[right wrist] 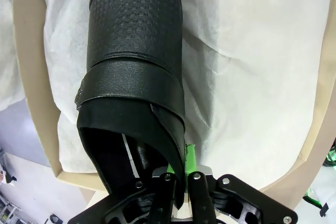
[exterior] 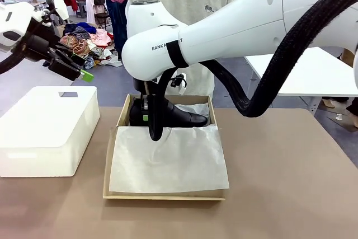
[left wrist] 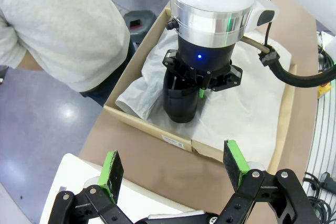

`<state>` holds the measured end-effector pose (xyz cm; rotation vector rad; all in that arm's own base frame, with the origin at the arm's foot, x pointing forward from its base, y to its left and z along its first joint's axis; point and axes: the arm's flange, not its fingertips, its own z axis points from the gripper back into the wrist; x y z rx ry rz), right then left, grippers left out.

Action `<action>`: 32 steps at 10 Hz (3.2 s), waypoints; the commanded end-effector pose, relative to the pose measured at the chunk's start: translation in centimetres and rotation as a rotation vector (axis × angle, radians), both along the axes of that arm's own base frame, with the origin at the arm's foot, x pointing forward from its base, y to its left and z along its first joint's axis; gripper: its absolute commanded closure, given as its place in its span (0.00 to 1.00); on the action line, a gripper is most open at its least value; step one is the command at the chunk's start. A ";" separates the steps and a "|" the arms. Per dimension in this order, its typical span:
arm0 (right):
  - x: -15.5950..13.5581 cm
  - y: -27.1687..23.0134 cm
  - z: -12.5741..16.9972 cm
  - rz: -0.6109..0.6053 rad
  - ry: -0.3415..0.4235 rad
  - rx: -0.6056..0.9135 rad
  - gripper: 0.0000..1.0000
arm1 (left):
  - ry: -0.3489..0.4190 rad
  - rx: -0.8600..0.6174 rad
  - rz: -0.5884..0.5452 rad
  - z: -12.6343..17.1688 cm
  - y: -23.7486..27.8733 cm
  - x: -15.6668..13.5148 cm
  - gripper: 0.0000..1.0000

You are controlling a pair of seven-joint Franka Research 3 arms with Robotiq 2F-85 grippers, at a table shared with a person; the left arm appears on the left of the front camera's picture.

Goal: Pack the shoes into the box.
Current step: Place the other shoe of the Shoes into the Shoes Box, then close the Shoes Box.

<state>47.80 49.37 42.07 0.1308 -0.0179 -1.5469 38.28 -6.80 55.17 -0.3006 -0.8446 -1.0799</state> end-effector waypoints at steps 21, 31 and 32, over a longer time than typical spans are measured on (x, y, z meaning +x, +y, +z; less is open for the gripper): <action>-1.0 -1.8 4.9 0.054 -0.035 0.050 0.00 | -0.007 -0.011 -0.018 0.0 0.2 0.2 0.00; -3.6 -21.7 9.9 1.200 -0.018 -0.222 0.00 | -0.007 -0.011 -0.018 0.0 0.2 0.2 0.00; -3.4 -22.5 9.6 1.213 -0.011 -0.208 0.00 | -0.007 -0.011 -0.018 0.0 0.2 0.2 0.00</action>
